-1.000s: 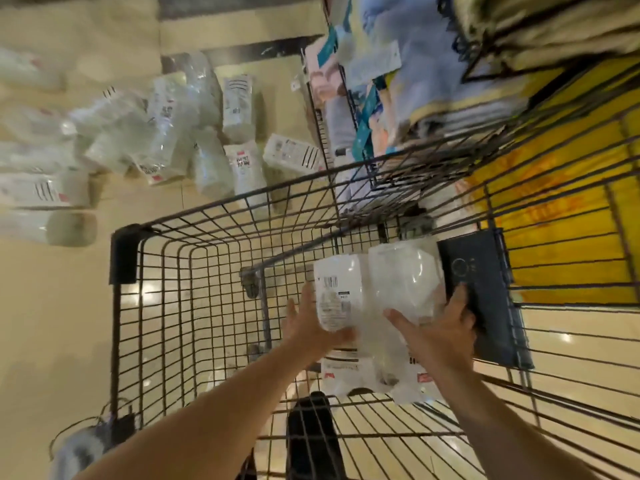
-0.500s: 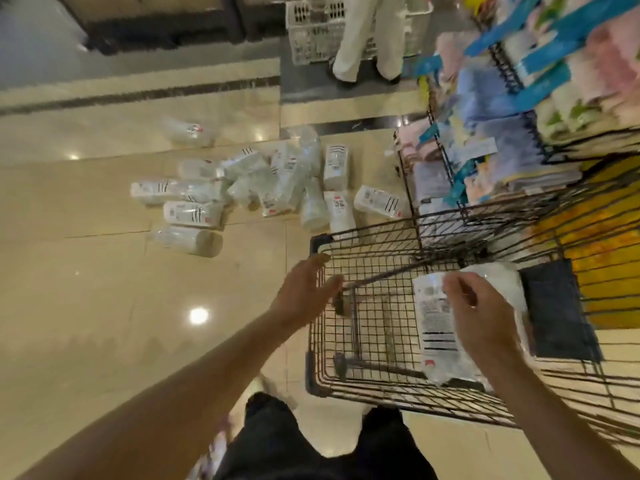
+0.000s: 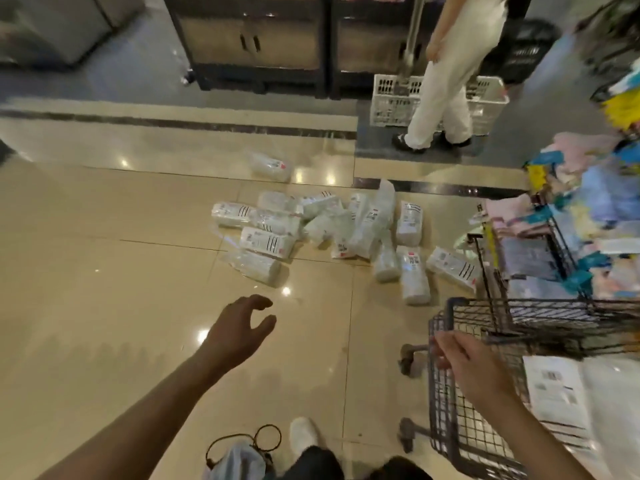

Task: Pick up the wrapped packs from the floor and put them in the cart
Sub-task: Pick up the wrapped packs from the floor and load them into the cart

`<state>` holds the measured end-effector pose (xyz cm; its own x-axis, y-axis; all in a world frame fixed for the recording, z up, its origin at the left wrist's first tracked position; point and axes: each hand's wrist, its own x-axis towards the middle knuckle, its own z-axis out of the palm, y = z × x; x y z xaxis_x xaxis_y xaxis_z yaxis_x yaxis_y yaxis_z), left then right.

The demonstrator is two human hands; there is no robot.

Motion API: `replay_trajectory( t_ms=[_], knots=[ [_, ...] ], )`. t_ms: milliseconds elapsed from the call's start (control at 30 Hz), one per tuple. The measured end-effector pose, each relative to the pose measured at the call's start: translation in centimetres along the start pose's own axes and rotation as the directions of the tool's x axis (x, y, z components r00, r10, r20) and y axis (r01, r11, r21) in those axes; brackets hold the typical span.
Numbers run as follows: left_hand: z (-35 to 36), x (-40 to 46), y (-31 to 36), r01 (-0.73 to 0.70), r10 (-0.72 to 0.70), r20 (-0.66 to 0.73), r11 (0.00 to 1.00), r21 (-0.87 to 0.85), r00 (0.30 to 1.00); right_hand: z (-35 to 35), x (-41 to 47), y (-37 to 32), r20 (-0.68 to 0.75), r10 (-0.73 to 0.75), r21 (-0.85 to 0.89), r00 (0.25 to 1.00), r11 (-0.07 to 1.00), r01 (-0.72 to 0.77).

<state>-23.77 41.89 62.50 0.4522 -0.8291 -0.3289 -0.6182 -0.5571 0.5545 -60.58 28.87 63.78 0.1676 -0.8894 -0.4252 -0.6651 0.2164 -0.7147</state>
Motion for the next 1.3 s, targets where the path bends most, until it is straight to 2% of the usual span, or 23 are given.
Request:
replay_trajectory(
  t_ms=[167, 233, 400, 533, 667, 800, 900, 967, 1100, 1300],
  knots=[
    [-1.0, -0.3, -6.4, 0.177, -0.182, -0.071, 0.981, -0.074, 0.981, 5.0, 2.7, -3.7, 0.139, -0.009, -0.114, 0.99, 0.993, 0.025],
    [-0.6, -0.5, -9.1, 0.28, -0.288, -0.076, 0.955, -0.092, 0.955, 6.2, 3.7, -4.6, 0.177, 0.056, -0.166, 0.983, 0.986, -0.026],
    [-0.2, 1.1, -15.0, 0.438, -0.44, 0.04, 0.898, 0.049, 0.897, 8.9, 10.1, -7.7, 0.195, 0.214, -0.212, 0.957, 0.962, -0.172],
    [-1.5, 6.6, -17.4, 0.479, -0.501, 0.081, 0.855, 0.197, 0.861, 12.7, 19.2, -13.1, 0.24, 0.169, -0.306, 0.956, 0.948, -0.09],
    [-3.1, 12.5, -17.5, 0.546, -0.584, 0.11, 0.799, 0.25, 0.804, 17.3, 29.6, -19.9, 0.371, 0.134, -0.346, 0.919, 0.938, 0.003],
    [-4.3, 19.9, -17.1, 0.647, -0.674, 0.117, 0.735, 0.206, 0.729, 22.8, 40.0, -28.0, 0.536, 0.102, -0.411, 0.838, 0.898, 0.154],
    [-4.2, 26.9, -17.5, 0.689, -0.708, 0.144, 0.706, 0.162, 0.692, 28.2, 47.3, -31.0, 0.618, 0.087, -0.454, 0.781, 0.851, 0.265],
    [-2.9, 32.2, -18.6, 0.736, -0.731, 0.149, 0.677, 0.033, 0.666, 32.4, 51.8, -31.4, 0.642, 0.075, -0.467, 0.763, 0.828, 0.311],
    [4.2, 45.1, -23.6, 0.796, -0.792, 0.163, 0.532, -0.289, 0.589, 43.8, 61.1, -27.4, 0.646, 0.076, -0.489, 0.759, 0.805, 0.336],
    [20.4, 63.5, -35.3, 0.83, -0.879, 0.324, 0.132, -0.542, 0.351, 62.3, 72.9, -14.7, 0.699, -0.037, -0.46, 0.714, 0.741, 0.489]
  ],
)
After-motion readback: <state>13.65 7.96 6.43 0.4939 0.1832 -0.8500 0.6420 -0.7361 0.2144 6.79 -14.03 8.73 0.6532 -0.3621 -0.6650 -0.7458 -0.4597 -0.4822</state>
